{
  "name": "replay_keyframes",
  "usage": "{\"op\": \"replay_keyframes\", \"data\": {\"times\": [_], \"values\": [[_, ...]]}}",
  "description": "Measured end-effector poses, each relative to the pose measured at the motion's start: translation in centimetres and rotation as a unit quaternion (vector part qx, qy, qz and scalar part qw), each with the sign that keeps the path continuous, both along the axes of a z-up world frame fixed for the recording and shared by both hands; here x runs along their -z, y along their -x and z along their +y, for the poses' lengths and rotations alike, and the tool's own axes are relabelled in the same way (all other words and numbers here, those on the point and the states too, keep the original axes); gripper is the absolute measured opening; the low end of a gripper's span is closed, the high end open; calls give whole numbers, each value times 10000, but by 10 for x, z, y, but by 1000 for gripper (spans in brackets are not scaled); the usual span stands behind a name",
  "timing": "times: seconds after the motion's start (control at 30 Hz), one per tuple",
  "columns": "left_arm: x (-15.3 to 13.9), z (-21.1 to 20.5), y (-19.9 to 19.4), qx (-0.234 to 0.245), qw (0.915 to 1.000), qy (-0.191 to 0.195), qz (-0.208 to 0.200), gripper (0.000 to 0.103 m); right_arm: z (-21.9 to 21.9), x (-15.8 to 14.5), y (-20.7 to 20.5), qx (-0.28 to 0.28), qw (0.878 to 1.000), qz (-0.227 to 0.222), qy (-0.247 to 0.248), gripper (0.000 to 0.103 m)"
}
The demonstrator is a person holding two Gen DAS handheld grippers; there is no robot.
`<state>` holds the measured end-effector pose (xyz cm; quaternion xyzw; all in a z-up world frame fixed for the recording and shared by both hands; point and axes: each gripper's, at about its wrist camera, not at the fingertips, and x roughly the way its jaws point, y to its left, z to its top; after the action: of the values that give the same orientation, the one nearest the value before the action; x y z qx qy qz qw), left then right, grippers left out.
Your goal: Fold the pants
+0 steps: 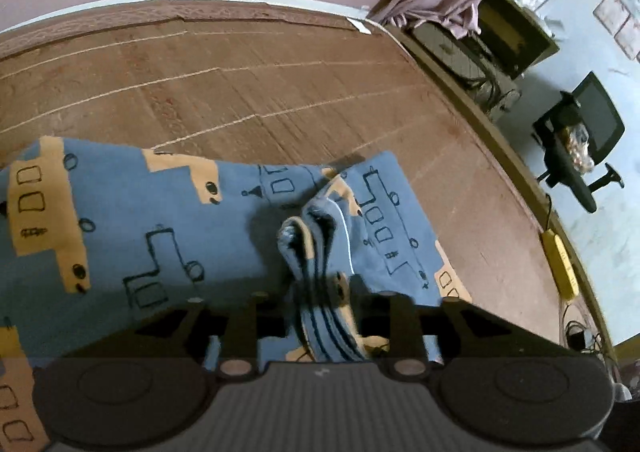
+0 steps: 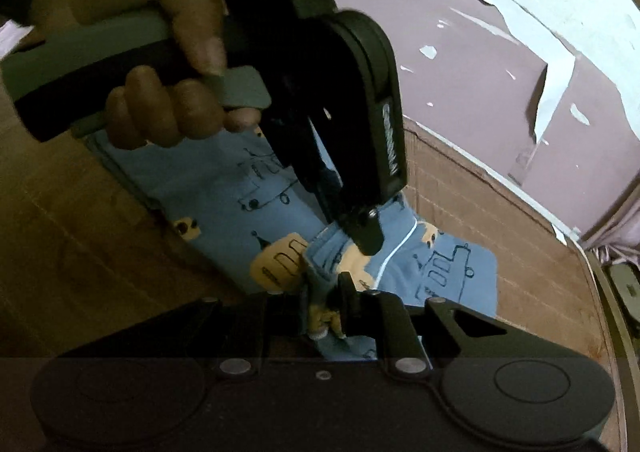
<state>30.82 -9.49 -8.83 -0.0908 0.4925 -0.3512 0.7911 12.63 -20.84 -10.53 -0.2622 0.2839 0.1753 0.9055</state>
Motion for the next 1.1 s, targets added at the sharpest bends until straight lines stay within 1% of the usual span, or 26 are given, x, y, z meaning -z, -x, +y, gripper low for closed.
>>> {"op": "replay_keyframes", "data": {"times": [0.03,0.1,0.17,0.3,0.37,0.43,0.5,0.53,0.57,0.6,0.63,0.67,0.9,1.03,1.1], "values": [[0,1,0,6,10000,24,-5,40,-1,0,-1,53,10000,16,-18,22],[0,1,0,28,10000,43,-10,44,1,1,-1,156,9999,9,-43,23],[1,2,-2,1,9999,140,56,52,0,2,-4,282,9995,50,-137,29],[2,0,-4,-139,9998,152,63,55,-8,-1,-7,556,9973,132,-464,40],[1,-1,-5,-252,9996,106,35,56,-10,-1,-8,595,9966,163,-554,50],[1,-1,-8,-382,9992,100,50,54,-13,0,-7,660,9950,219,-711,50],[1,-2,-9,-470,9989,38,55,41,-19,0,-10,772,9916,344,-983,45],[2,-4,-9,-463,9989,-92,7,21,-20,0,-11,844,9904,365,-1028,35],[3,-6,-10,-391,9991,-185,-10,17,-20,0,-11,895,9907,329,-975,28],[2,-6,-9,-336,9993,-173,-61,16,-20,0,-10,887,9910,305,-954,25],[2,-5,-8,-300,9994,-118,-81,13,-20,-1,-9,878,9907,298,-1000,20],[1,-4,-8,-292,9995,-77,-84,12,-21,-1,-9,899,9902,275,-1037,15],[-15,4,3,-253,9994,39,-244,11,-24,-11,3,995,9874,44,-1230,12],[-25,24,12,-259,9991,152,-306,11,-20,-24,16,856,9871,-114,-1350,12],[-29,33,14,-271,9990,146,-326,11,-13,-29,21,714,9881,-139,-1356,12]]}}
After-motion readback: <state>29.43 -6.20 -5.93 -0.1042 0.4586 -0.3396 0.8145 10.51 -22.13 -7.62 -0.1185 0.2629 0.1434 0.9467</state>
